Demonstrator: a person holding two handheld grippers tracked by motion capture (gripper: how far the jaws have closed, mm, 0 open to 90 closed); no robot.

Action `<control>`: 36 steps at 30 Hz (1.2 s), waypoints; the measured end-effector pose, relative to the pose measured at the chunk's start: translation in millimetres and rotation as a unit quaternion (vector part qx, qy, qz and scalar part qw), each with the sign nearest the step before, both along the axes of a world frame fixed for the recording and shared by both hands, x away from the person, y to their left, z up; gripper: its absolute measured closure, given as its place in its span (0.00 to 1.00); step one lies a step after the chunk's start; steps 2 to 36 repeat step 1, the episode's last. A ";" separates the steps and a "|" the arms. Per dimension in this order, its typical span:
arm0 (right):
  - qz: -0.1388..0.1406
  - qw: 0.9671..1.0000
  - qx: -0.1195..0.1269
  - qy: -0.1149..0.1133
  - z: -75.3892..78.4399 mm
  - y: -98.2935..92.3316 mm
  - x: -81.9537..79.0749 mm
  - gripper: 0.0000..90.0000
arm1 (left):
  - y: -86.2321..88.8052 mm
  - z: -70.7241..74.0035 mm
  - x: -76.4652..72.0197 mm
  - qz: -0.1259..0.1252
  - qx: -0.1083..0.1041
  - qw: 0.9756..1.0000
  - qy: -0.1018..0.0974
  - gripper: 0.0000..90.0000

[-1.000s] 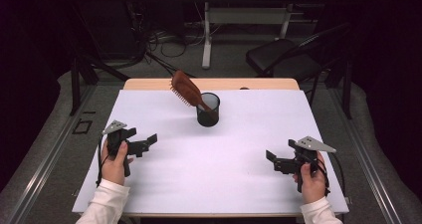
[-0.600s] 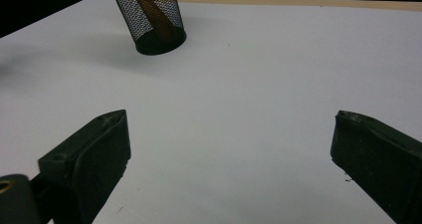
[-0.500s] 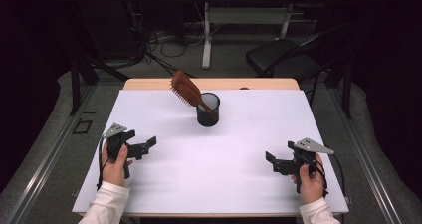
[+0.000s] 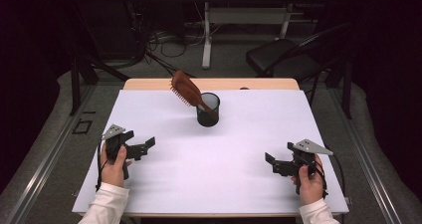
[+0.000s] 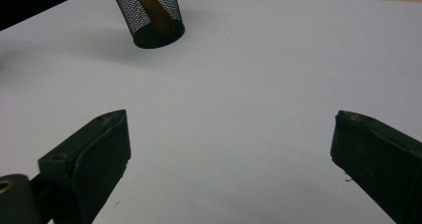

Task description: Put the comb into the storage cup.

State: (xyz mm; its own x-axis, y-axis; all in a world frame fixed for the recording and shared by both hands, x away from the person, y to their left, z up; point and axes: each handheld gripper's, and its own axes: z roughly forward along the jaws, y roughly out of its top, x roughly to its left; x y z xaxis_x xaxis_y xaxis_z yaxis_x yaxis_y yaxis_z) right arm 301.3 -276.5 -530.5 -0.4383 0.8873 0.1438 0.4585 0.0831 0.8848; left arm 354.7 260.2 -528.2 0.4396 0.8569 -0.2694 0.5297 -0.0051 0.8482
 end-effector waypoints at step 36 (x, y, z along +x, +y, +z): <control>-0.001 1.000 0.000 0.000 -0.1 -0.1 0.0 0.02 | 0.4 -0.1 0.2 0.001 -0.001 1.000 0.000 0.00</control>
